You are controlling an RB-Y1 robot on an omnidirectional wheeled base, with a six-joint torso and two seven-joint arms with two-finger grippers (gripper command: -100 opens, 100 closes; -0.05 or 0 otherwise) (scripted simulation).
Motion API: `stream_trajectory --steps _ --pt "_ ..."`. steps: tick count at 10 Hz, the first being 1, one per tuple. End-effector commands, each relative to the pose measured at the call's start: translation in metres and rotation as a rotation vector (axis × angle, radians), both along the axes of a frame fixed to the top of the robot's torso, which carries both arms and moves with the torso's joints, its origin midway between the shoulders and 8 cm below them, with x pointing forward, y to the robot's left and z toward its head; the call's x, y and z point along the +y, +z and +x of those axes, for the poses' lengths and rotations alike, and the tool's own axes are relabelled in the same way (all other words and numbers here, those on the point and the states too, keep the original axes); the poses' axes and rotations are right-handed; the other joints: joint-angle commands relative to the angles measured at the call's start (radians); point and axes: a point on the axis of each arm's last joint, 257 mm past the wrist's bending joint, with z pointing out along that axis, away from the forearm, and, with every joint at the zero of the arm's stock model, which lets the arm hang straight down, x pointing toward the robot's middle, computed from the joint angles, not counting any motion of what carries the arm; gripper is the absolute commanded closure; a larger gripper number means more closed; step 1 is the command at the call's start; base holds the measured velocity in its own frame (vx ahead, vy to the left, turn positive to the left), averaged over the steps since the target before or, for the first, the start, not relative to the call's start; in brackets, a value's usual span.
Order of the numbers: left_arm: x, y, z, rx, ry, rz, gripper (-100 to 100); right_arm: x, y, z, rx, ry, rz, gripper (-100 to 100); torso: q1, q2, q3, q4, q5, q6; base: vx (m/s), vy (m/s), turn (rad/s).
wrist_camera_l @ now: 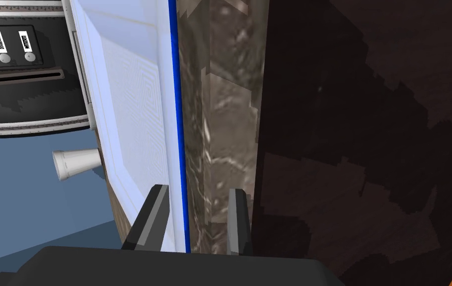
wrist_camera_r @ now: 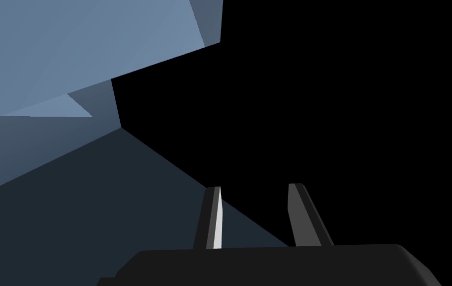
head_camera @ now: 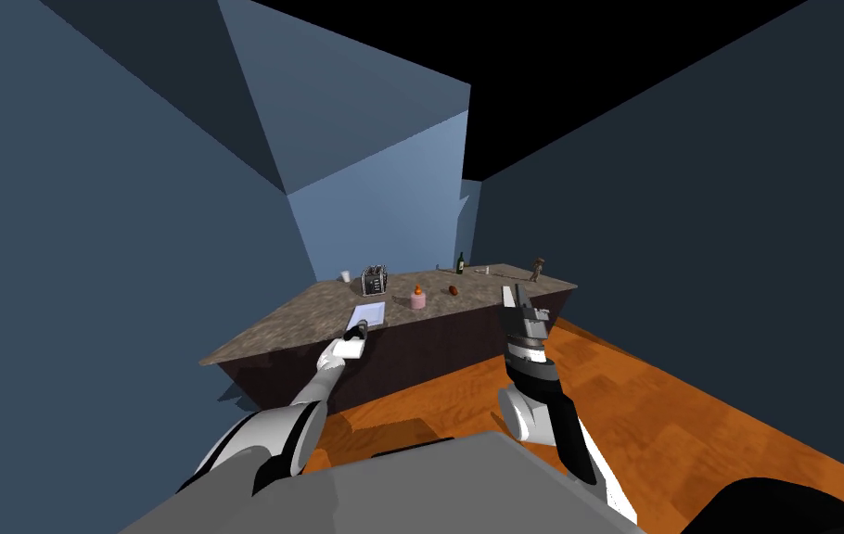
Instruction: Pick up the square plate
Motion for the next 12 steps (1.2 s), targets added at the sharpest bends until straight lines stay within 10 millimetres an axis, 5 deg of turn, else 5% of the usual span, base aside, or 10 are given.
stream_trajectory --steps 1,2,3,8,9,11,12 --pt "0.0 -0.016 -0.015 0.032 0.004 0.001 100 0.0 0.0 0.0 0.0 0.0 0.0 0 0.0 0.0 0.0 0.0 0.0 0.0 0.047 0.01 0.002" --pt "0.002 0.004 -0.006 -0.018 0.005 0.004 100 0.0 0.0 0.0 0.0 0.0 0.0 0 0.002 0.0 -0.002 -0.005 0.002 -0.001 -0.001 0.006 -0.002" --pt "-0.008 -0.016 -0.024 0.029 -0.013 0.012 100 0.0 0.0 0.0 0.0 0.0 0.0 0 0.002 0.001 -0.002 -0.005 0.002 -0.001 0.053 0.013 0.069" --pt "-0.004 0.01 -0.016 -0.037 -0.009 0.015 100 0.0 0.0 0.0 0.0 0.0 0.0 0 0.005 -0.002 -0.007 -0.013 0.005 -0.003 0.018 0.001 0.007" --pt "-0.016 -0.013 -0.035 0.018 -0.028 0.018 100 0.0 0.0 0.0 0.0 0.0 0.0 0 0.005 -0.002 -0.007 -0.012 0.004 -0.003 0.053 0.009 0.073" --pt "-0.01 -0.019 -0.045 0.022 -0.017 0.019 100 0.0 0.0 0.0 0.0 0.0 0.0 0 0.006 -0.007 -0.011 -0.015 0.005 -0.003 0.063 0.008 0.007" --pt "-0.011 -0.004 -0.037 -0.012 -0.02 0.02 100 0.0 0.0 0.0 0.0 0.0 0.0 0 0.007 -0.007 -0.012 -0.017 0.005 -0.004 0.011 0.0 -0.002"
